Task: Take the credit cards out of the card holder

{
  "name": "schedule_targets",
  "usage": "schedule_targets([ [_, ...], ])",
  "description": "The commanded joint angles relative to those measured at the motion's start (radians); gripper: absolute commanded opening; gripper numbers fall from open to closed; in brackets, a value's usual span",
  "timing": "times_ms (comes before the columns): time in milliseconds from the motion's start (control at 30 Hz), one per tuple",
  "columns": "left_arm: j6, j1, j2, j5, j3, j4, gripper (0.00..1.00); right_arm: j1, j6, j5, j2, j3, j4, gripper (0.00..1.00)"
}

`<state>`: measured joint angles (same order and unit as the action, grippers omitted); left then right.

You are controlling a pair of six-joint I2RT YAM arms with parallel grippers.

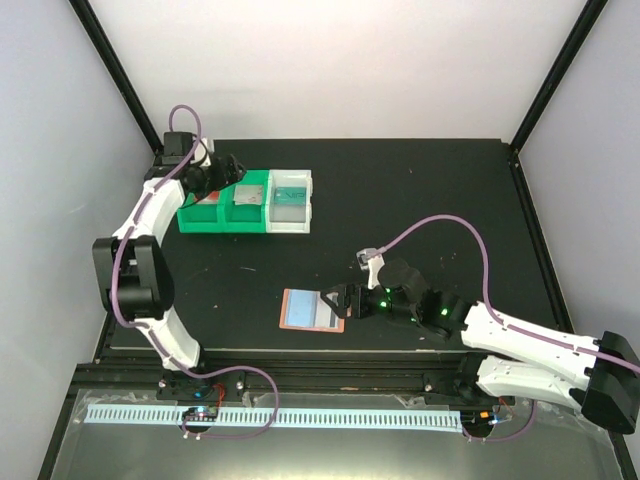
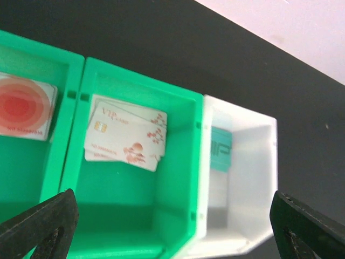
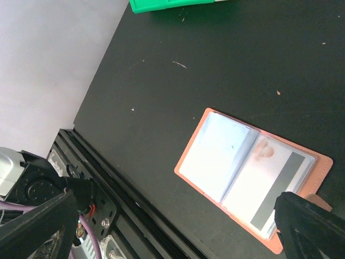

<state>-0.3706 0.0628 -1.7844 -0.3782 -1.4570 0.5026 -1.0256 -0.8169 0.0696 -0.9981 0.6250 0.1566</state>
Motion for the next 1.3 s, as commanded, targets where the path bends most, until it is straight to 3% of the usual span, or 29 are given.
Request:
schedule_targets([
  [0,0.013,-0.002,0.119,-0.052,0.072,0.057,0.99,0.003,-0.013,0.025,0.032,-0.030,-0.005,0.99],
  [233,0.076,-0.031,0.277,-0.106,0.248,0.096,0.99,0.003,-0.024,0.036,0.021,-0.048,0.030,0.77],
  [433,0.098,-0.069,0.402,-0.183,0.378,0.115,0.99,0.003,-0.070,0.029,-0.014,-0.077,0.001,0.40],
  [500,0.094,-0.099,0.464,-0.218,0.449,0.092,0.99,0.002,-0.085,0.018,-0.048,-0.072,0.004,0.35],
  [933,0.019,-0.302,0.641,-0.259,0.711,0.005,0.99,0.002,-0.147,0.035,-0.287,-0.068,-0.134,0.29],
  [1267,-0.100,-0.379,0.767,-0.277,0.947,-0.120,0.99,0.004,-0.151,-0.061,-0.437,-0.036,-0.100,0.30],
])
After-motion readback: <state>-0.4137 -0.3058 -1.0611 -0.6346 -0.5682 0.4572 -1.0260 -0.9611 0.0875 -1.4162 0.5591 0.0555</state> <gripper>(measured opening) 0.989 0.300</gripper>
